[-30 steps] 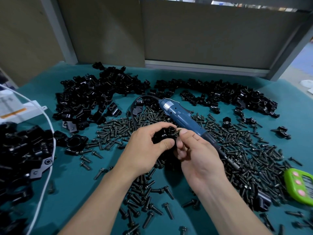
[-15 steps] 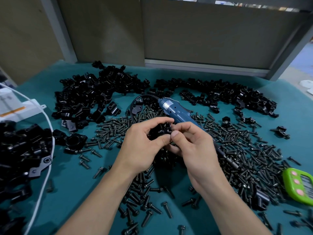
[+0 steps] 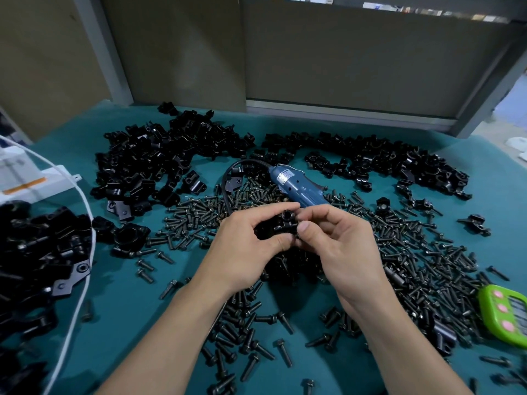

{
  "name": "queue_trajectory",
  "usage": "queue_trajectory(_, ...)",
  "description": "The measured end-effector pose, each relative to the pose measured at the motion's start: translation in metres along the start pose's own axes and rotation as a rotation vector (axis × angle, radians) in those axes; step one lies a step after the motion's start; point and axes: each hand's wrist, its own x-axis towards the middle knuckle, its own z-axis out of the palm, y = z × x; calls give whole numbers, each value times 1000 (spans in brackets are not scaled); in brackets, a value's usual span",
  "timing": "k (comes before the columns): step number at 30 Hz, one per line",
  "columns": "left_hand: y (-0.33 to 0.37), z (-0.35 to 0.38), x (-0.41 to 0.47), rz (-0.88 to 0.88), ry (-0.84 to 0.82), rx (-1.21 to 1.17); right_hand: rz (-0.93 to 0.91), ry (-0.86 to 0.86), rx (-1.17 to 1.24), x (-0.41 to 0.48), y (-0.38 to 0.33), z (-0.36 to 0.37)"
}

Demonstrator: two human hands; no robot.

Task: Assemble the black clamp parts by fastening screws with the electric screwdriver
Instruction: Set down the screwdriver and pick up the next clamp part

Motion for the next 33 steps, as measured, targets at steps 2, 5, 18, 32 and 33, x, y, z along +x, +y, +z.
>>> queue_trajectory(2, -1, -1, 0, -5, -18, 6, -9, 7, -49, 0, 1, 0)
queue_trajectory(5, -2, 0, 0, -22, -42, 8, -5, 26, -97, 0, 3, -1)
queue_trajectory(18, 1, 1, -2, 18, -104, 47, -20, 74, -204, 3, 4, -3)
queue_trajectory(32, 1, 7, -7, 86, -33, 245, -91, 106, -505, -5, 2, 8)
queue_trajectory(33, 1, 8, -9, 96, -21, 256, -138, 132, -580, -6, 2, 9)
